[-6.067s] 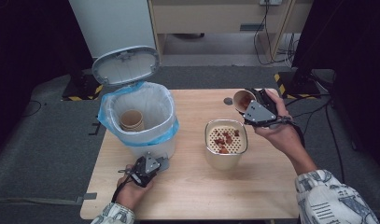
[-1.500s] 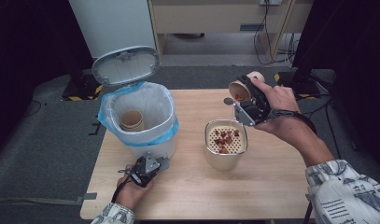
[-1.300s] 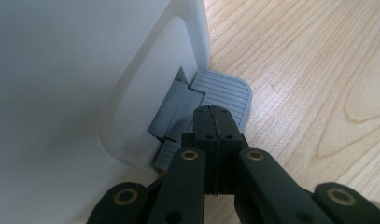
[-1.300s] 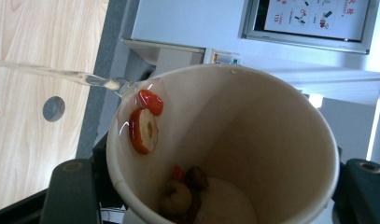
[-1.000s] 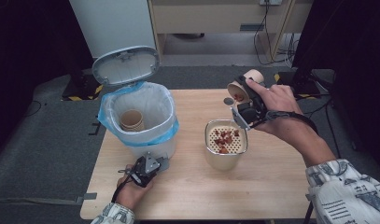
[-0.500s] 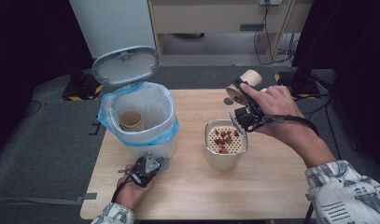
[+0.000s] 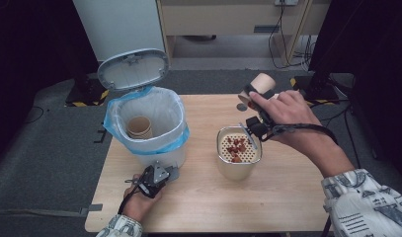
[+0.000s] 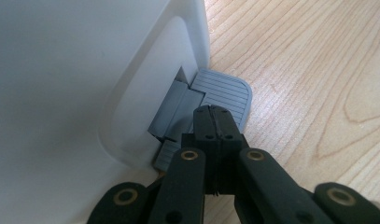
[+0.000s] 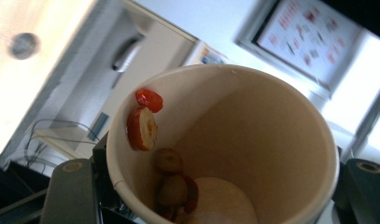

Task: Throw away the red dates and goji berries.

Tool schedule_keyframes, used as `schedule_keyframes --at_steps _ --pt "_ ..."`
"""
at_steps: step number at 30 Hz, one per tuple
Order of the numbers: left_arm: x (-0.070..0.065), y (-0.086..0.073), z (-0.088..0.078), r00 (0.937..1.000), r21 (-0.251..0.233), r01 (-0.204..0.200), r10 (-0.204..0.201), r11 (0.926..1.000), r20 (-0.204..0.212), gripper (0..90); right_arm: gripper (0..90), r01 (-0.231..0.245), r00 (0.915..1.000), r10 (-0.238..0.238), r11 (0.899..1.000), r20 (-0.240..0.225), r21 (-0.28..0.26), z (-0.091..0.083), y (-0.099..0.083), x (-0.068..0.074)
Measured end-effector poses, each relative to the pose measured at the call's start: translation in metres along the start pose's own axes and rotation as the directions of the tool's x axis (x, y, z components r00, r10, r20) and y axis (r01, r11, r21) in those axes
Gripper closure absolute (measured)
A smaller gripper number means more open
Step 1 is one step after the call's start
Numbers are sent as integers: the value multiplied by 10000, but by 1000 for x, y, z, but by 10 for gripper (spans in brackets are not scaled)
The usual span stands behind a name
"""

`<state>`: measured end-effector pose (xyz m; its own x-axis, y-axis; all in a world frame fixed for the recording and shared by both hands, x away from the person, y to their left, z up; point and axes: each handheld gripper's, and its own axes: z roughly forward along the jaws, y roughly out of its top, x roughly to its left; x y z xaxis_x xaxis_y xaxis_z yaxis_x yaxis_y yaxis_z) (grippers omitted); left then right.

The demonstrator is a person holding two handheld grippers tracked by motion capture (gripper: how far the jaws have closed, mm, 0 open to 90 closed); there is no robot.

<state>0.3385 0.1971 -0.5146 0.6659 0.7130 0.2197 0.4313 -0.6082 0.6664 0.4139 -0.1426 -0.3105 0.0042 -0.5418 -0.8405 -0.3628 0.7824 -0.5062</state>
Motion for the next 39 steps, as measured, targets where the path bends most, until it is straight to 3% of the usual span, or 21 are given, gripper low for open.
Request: schedule_keyframes --at_steps 3,6,11,29,39 --pt "0 0 0 10000 -5 6 -6 10000 3 899 298 -278 9995 275 9995 160 154 2 -2 1" --pt "0 0 0 10000 -9 20 -20 10000 17 898 298 15 10000 -14 10000 -49 70 4 2 4" --pt "0 0 0 10000 13 -8 8 10000 -5 899 298 -465 9989 464 9988 65 136 3 -2 2" --pt "0 0 0 10000 -11 13 -13 10000 15 899 298 -88 10000 88 9999 -26 138 2 -1 6" --pt "0 0 0 10000 -12 5 -5 10000 5 898 298 -112 9999 111 9998 61 170 0 -1 7"
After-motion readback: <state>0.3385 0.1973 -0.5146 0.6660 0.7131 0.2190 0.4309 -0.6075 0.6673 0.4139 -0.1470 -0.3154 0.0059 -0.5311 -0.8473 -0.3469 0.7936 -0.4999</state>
